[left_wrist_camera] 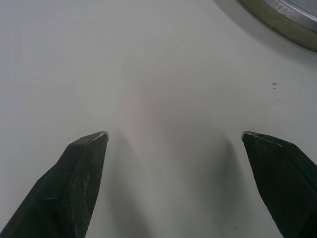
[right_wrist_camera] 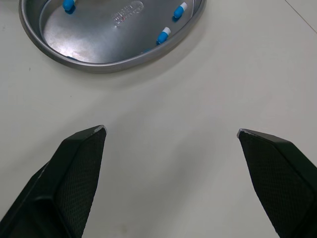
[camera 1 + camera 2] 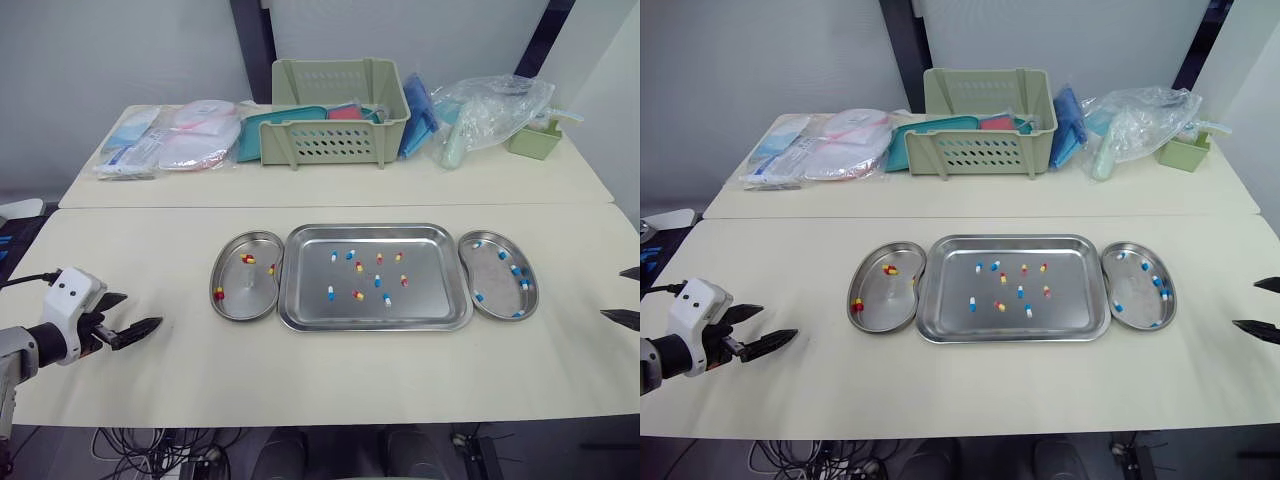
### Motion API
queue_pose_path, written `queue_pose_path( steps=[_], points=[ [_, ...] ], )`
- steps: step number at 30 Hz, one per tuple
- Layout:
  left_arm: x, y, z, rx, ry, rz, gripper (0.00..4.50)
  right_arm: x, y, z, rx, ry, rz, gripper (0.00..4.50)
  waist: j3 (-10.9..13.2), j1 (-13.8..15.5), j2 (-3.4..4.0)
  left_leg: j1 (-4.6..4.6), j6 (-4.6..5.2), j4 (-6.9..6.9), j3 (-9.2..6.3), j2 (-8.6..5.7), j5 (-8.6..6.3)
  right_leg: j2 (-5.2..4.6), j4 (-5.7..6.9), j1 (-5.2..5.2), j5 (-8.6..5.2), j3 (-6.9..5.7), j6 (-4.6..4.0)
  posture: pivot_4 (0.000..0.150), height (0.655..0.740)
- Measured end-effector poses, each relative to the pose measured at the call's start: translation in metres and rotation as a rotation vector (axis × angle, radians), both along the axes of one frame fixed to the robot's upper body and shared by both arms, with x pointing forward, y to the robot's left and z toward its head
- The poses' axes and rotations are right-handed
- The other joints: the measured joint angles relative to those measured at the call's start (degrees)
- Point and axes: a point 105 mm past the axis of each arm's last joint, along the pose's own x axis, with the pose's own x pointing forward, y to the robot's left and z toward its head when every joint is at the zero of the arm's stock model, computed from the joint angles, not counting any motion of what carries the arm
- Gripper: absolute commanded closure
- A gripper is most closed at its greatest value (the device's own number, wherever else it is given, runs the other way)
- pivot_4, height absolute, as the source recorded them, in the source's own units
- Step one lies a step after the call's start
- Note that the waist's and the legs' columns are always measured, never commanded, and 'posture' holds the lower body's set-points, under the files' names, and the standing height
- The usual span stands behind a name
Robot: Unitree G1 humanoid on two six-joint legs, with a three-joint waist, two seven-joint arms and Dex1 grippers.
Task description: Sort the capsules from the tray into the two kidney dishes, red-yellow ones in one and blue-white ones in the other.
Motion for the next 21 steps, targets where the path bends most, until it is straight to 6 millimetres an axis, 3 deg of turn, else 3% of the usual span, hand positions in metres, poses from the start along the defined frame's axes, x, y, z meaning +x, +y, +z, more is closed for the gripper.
queue_pose_path(
  steps=[5,11,14,21],
  points=[
    [-0.025,-0.024,-0.006,-0.122,-0.001,-0.065,0.02,-0.002,0.003,0.003,-0.008,-0.019,-0.005,0.0,0.0,0.13,-0.01,-0.03,0.0,0.0,0.0,0.01,0.0,-0.01,-0.04,0.01,0.0,0.0,0.0,0.15,0.74],
    [-0.058,-0.091,-0.008,-0.285,-0.066,-0.237,0.02,-0.02,0.009,-0.014,0.039,0.02,-0.031,0.0,-0.01,0.63,-0.05,0.01,0.0,0.05,-0.01,-0.02,0.0,-0.02,-0.08,0.16,0.01,0.0,0.01,0.15,0.74],
    [-0.065,-0.125,-0.002,-0.35,-0.131,-0.348,0.02,-0.03,0.009,-0.021,0.054,0.042,-0.056,0.0,-0.02,1.16,-0.05,0.09,0.0,0.08,-0.02,-0.03,0.0,-0.01,-0.08,0.25,0.01,-0.02,0.02,0.15,0.74],
    [-0.069,-0.171,-0.011,-0.441,-0.203,-0.44,0.02,-0.062,0.01,-0.036,0.093,0.078,-0.124,0.0,-0.03,1.58,-0.08,0.11,0.0,0.06,-0.05,-0.04,0.0,0.0,-0.14,0.31,0.01,-0.03,0.02,0.15,0.74]
  ],
)
